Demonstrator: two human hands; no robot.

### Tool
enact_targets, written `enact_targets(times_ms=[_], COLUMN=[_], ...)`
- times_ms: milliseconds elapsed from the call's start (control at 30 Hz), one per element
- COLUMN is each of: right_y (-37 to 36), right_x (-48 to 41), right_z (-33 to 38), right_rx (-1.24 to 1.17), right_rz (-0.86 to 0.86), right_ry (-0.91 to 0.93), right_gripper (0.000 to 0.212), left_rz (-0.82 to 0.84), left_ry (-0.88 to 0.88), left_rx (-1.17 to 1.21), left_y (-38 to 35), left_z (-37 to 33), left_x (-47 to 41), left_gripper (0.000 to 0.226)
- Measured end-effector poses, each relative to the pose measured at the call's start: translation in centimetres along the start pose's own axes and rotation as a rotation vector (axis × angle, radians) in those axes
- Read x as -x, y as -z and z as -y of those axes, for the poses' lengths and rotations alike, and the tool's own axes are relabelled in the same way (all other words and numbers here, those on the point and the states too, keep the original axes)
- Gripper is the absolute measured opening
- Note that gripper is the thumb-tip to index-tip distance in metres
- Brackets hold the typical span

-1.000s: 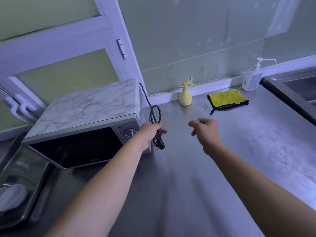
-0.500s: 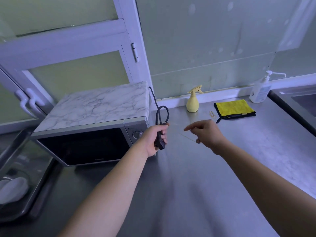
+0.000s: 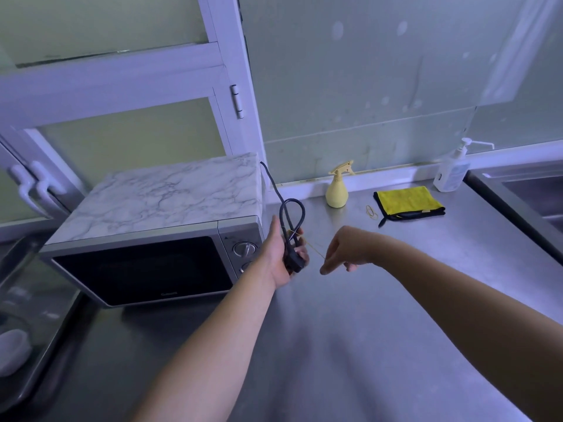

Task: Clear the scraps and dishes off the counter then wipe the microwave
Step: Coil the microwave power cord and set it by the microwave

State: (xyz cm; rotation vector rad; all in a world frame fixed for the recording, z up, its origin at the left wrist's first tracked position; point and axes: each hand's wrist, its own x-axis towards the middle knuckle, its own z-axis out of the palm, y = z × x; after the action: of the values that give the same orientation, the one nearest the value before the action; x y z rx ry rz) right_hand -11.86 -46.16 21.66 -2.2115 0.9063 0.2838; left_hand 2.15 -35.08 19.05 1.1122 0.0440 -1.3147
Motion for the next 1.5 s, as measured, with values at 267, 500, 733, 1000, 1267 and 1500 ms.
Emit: enact_targets(times_ms=[267, 500, 733, 1000, 1267, 1500], right_y=[0.6, 0.1, 0.7, 0.1, -1.1, 0.1], right_x=[0.8, -0.1, -1.6, -2.4, -2.1, -4.6], right_z=[-1.4, 1.3, 1.9, 1.7, 0.4, 1.0], right_rx=[-0.810, -1.643, -1.646, -1.694, -1.019, -0.575], right_rz=[0.183, -0.317, -0.447, -0.322, 0.127, 0.255], right_ry=[0.196, 0.369, 0.252, 0.258, 0.008, -0.227], right_gripper=[0.047, 0.040, 0.054, 0.048, 0.070, 0.111], left_rz=[0.186, 0.362, 0.300, 0.310, 0.193, 0.085], left_ry=[-0.012, -0.008, 0.019, 0.081, -0.147, -0.348], left_rx=[0.061, 0.182, 0.129, 0.136, -0.436, -0.706], left_y=[-0.4, -1.1, -0.2, 2.0, 2.0, 2.1], left_z=[-0.2, -0.3, 0.8, 1.1, 1.4, 2.3], left_x=[-0.5, -1.4, -2.4, -4.1, -4.4, -4.7], left_gripper=[0.053, 0.054, 0.041, 0.037, 0.042, 0.037])
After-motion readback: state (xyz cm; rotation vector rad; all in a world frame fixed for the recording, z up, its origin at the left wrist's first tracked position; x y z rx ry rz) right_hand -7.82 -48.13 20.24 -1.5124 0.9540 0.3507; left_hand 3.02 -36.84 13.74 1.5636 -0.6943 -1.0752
